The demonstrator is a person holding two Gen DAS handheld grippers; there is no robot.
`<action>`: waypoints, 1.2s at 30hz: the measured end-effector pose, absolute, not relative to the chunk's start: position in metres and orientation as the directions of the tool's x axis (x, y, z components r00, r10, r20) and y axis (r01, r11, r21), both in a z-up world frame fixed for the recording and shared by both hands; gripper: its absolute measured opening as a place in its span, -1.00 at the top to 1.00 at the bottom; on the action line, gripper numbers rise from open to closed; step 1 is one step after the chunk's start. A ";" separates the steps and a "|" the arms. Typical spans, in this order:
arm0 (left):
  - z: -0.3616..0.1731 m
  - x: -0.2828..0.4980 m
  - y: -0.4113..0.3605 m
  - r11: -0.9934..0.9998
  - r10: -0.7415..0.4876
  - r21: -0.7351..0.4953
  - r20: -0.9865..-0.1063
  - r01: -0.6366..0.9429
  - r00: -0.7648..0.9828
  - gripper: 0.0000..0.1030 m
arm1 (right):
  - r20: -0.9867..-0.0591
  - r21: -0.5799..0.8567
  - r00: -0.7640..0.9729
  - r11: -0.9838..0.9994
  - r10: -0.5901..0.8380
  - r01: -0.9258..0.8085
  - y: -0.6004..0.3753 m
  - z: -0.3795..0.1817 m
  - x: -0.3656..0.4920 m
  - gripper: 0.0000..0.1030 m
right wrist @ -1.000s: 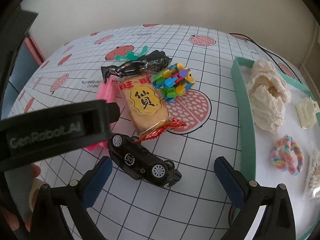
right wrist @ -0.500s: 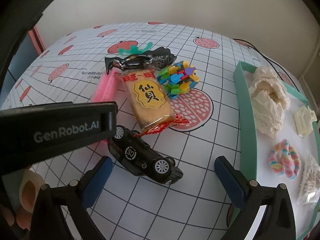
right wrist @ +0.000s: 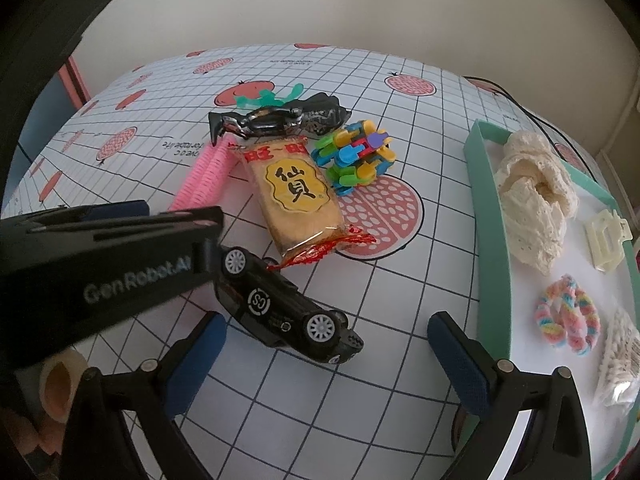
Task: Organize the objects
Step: 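Move right tool toward black toy car while left tool approaches pink hair roller, then grasp black toy car with right tool while left tool grasps pink hair roller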
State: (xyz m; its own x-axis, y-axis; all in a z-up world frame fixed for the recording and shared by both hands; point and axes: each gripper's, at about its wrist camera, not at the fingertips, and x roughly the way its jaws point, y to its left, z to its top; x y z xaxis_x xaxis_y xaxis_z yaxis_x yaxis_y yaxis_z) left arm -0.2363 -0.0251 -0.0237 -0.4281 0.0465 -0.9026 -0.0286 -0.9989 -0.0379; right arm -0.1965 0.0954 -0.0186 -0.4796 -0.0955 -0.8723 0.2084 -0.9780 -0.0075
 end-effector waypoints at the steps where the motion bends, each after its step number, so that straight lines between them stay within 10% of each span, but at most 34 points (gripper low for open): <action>1: -0.024 -0.238 -0.025 -0.999 0.043 -0.036 -0.903 -0.024 -0.428 -0.12 | -0.871 -0.008 -0.482 -0.979 -0.094 0.205 0.096 -0.018 -0.196 -0.91; 25: -0.021 -0.229 -0.030 -1.000 0.018 -0.013 -0.905 -0.014 -0.425 0.33 | -0.860 -0.002 -0.497 -0.972 -0.118 0.233 0.099 -0.009 -0.188 0.16; 36: -0.018 -0.217 -0.031 -1.000 0.010 -0.009 -0.918 -0.005 -0.397 0.43 | -0.878 0.015 -0.463 -0.975 -0.120 0.224 0.100 -0.006 -0.184 0.36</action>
